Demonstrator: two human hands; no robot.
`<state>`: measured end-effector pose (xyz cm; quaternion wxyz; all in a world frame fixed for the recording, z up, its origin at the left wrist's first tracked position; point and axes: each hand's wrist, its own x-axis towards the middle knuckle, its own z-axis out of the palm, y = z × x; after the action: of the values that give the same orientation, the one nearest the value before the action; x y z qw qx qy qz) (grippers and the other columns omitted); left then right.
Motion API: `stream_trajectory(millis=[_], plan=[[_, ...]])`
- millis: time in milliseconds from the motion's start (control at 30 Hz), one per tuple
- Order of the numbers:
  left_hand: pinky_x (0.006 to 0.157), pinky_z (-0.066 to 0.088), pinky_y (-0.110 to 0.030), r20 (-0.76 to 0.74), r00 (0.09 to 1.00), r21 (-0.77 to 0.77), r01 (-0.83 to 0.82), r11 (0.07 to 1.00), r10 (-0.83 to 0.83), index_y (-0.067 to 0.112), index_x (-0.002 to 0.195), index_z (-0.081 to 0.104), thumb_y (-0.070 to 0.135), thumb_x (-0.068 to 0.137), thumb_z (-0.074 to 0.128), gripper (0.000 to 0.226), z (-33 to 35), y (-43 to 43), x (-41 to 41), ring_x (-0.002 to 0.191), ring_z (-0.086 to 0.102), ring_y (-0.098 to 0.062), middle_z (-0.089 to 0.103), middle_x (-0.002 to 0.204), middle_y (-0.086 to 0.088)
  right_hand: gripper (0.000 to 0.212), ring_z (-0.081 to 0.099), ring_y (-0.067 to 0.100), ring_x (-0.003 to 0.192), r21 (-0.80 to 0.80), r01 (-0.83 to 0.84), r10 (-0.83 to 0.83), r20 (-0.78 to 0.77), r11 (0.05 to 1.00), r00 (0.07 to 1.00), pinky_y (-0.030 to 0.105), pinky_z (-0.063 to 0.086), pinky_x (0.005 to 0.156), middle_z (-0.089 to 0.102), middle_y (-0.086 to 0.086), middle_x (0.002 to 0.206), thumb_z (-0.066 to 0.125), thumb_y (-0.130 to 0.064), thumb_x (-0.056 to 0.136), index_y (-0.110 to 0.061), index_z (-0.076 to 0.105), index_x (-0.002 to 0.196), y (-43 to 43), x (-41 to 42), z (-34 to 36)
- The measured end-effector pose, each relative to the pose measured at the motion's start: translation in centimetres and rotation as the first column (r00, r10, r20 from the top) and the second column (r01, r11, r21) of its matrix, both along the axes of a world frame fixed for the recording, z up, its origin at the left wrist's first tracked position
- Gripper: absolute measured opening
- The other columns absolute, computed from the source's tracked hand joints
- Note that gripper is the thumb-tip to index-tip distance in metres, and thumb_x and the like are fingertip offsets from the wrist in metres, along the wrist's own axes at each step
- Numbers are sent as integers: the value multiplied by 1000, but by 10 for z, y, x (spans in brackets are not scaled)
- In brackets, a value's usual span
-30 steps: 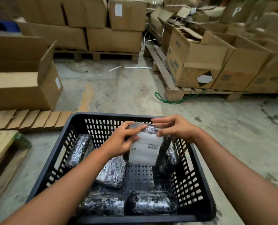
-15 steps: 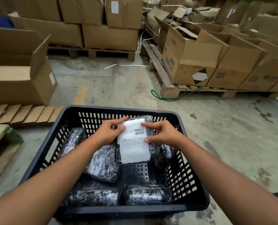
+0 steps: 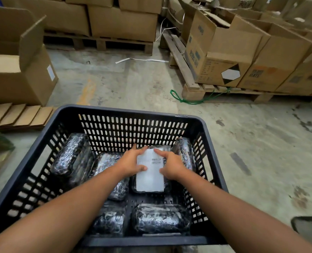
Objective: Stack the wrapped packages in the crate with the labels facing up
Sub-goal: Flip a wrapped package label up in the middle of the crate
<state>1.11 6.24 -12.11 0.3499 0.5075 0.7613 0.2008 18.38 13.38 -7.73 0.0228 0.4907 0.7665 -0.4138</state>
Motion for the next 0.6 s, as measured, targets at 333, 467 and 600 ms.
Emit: stream_trajectory(millis=[333, 467, 600], plan=[[123, -10, -50, -304, 848, -284, 355, 891, -434, 1, 152, -25, 52, 88, 69, 124, -24, -11, 21, 148, -28, -38, -38, 156, -21, 83, -12, 54, 151, 195, -360, 242, 451, 912, 859, 54, 21, 123, -24, 31, 163, 61, 6, 92, -10, 17, 160, -21, -18, -36], [121, -12, -51, -259, 862, -324, 348, 880, -436, -2, 151, -25, 43, 95, 62, 112, -29, -8, 25, 147, -28, -43, -38, 154, -27, 84, 2, 49, 153, 68, -463, 365, 520, 884, 772, 49, 35, 118, -10, 28, 167, 58, 14, 89, -12, 21, 161, -18, -21, -37], [121, -10, -53, -270, 855, -324, 352, 878, -442, -4, 149, -25, 41, 96, 60, 110, -30, -7, 26, 147, -25, -45, -37, 153, -29, 45, 68, 30, 111, 430, -411, 226, 418, 804, 880, 46, 61, 86, 57, 11, 145, 65, -13, 95, -22, 60, 139, 3, -19, -10]])
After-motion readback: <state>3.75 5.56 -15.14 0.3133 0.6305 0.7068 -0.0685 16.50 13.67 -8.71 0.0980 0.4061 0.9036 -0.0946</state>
